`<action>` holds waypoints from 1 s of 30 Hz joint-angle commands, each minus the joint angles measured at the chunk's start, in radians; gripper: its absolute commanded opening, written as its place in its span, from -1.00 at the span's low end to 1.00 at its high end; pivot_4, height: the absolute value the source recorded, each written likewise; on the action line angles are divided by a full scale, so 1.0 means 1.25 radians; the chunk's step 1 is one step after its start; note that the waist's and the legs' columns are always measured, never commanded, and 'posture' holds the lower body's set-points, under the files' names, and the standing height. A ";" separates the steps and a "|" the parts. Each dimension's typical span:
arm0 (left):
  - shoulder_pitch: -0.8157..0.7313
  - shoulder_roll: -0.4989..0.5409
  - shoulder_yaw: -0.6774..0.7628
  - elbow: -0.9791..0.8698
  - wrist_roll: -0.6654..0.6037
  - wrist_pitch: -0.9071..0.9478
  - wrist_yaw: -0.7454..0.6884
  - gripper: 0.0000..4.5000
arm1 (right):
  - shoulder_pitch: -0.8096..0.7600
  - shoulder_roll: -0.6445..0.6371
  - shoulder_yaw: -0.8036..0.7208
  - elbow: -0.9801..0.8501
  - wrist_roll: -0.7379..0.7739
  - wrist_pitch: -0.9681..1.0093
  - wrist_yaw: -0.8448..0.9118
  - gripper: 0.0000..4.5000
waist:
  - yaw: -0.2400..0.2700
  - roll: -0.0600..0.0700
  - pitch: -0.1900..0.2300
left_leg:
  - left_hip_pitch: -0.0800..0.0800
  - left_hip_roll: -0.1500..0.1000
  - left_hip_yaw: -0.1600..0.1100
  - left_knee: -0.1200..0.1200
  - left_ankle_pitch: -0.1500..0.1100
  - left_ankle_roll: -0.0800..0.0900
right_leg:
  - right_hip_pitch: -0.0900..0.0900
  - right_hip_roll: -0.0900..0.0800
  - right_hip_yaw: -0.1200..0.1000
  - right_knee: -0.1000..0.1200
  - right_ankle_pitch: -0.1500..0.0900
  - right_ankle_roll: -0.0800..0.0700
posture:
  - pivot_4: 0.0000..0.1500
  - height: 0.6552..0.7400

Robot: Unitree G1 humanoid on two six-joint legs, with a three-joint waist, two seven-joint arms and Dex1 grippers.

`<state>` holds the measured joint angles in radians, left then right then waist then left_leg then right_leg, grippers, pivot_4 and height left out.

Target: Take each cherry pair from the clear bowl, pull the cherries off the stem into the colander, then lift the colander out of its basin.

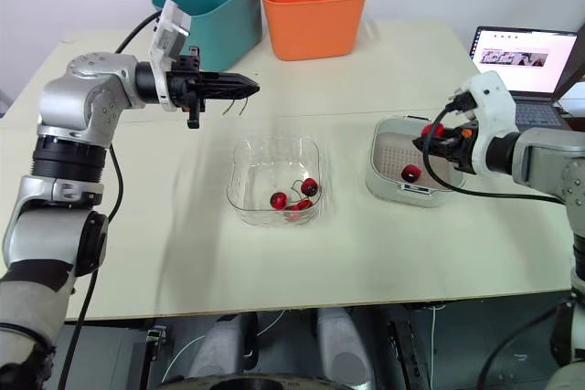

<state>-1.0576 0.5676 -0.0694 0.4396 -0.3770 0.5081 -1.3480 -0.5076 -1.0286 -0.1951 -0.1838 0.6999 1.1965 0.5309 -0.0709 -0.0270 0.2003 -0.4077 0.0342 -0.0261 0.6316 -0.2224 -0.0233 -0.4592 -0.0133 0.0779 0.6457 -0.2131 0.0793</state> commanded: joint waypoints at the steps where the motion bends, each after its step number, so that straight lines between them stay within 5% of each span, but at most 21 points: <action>1: -0.005 0.005 0.003 -0.030 0.004 -0.014 -0.001 -1.00 | -0.016 0.014 0.009 0.016 -0.042 -0.044 0.003 -0.27 | 0.001 0.000 0.000 | 0.000 0.000 0.000 0.000 0.000 0.000 | 0.000 0.000 0.000 0.000 0.000 0.000 | 1.00 1.00; 10: -0.005 0.014 0.012 -0.037 0.006 -0.010 0.009 -1.00 | -0.031 0.037 -0.009 0.046 -0.068 -0.069 0.023 0.99 | 0.003 0.000 0.000 | -0.001 0.000 0.000 0.000 0.000 0.000 | 0.000 0.000 0.000 0.000 0.001 0.001 | 1.00 1.00; 17: -0.016 0.026 0.042 -0.004 0.014 -0.048 0.038 -1.00 | -0.082 0.095 -0.070 0.009 -0.019 -0.118 0.060 0.99 | 0.001 0.000 0.000 | 0.000 0.000 0.000 0.000 0.000 0.000 | 0.000 0.000 0.000 0.000 0.001 0.002 | 1.00 1.00; 22: 0.011 0.101 0.116 0.016 -0.004 0.027 0.111 -1.00 | -0.132 0.194 -0.074 -0.136 0.141 -0.049 0.065 0.99 | -0.003 0.000 0.000 | 0.000 0.001 -0.001 0.000 0.000 0.000 | 0.000 0.001 0.000 0.001 0.001 0.002 | 1.00 1.00; 30: 0.230 0.250 0.175 -0.004 -0.011 0.155 0.146 -1.00 | -0.191 0.270 0.120 -0.261 0.155 -0.020 0.047 0.99 | 0.004 0.000 0.000 | 0.000 0.001 -0.001 0.000 0.000 0.000 | 0.000 0.000 -0.002 0.001 0.000 0.000 | 1.00 1.00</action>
<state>-0.7706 0.8528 0.1035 0.4630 -0.3723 0.6703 -1.1756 -0.7159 -0.7014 -0.0771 -0.4681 0.8980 1.1751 0.5913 -0.0656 -0.0269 0.2001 -0.4088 0.0355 -0.0277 0.6323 -0.2224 -0.0233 -0.4595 -0.0135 0.0752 0.6472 -0.2131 0.0785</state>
